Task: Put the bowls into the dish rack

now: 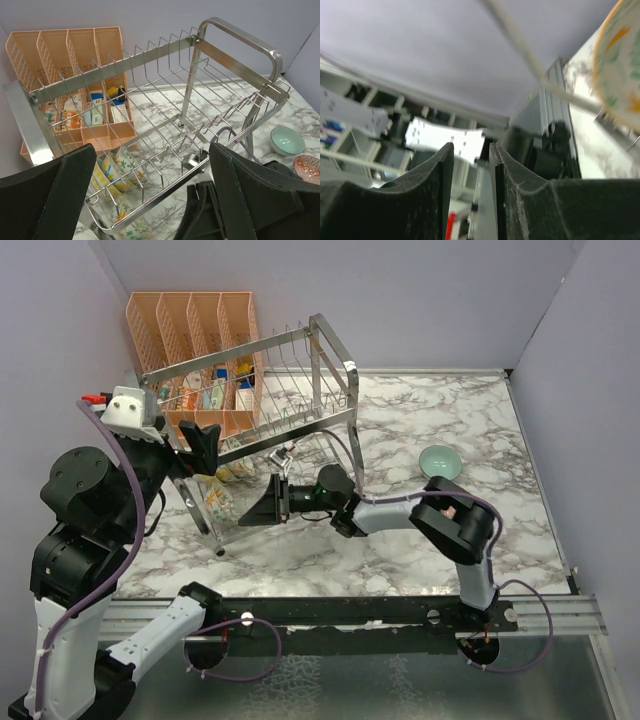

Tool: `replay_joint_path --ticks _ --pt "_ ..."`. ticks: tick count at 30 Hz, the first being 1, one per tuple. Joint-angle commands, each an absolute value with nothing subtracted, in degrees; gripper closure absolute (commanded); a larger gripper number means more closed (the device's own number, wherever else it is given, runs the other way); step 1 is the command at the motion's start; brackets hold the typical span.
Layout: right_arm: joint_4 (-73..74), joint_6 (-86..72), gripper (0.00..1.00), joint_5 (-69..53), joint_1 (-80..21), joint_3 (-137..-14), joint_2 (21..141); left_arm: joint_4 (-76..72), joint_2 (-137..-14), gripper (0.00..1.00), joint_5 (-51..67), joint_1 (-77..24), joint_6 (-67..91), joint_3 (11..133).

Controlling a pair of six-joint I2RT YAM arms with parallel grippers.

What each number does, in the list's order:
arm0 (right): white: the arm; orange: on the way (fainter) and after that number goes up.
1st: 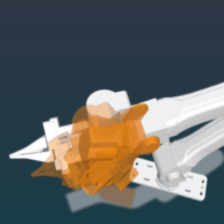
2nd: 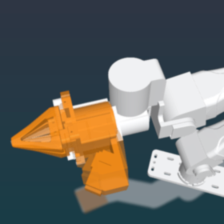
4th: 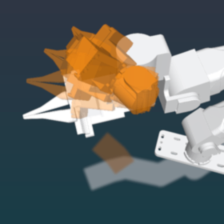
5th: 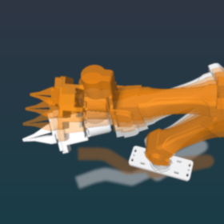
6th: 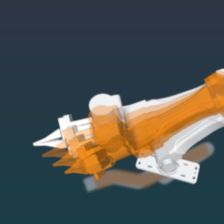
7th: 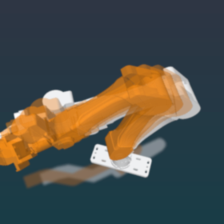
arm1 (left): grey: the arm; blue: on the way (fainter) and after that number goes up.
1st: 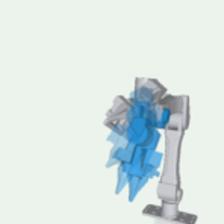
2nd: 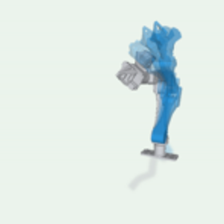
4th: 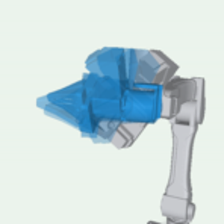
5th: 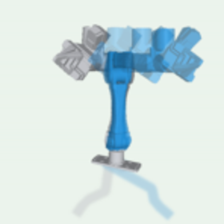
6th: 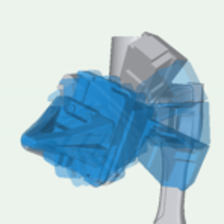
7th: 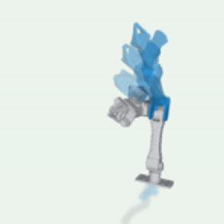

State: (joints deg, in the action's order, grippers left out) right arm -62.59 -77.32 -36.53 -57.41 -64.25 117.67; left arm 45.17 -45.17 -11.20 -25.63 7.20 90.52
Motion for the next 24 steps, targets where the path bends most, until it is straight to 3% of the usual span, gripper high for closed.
replay_joint_path --ticks 1,10,17,24 --pt "-47.1 -65.3 0.65 -43.9 -60.8 -58.6 107.2 43.6 -45.3 0.01 -12.0 -25.8 8.1 90.3" --pt "-20.5 -54.8 0.66 -37.9 -65.6 -39.6 88.2 42.1 -44.1 0.01 -9.9 -25.8 10.9 88.2" --pt "13.8 -53.1 0.65 -15.5 -65.6 -32.9 63.8 41.9 -43.5 0.01 -10.4 -25.9 10.9 87.9" --pt "37.2 -58.6 0.54 4.4 -65.5 -34.1 46.0 40.4 -42.9 0.01 -9.5 -25.8 10.8 85.2"
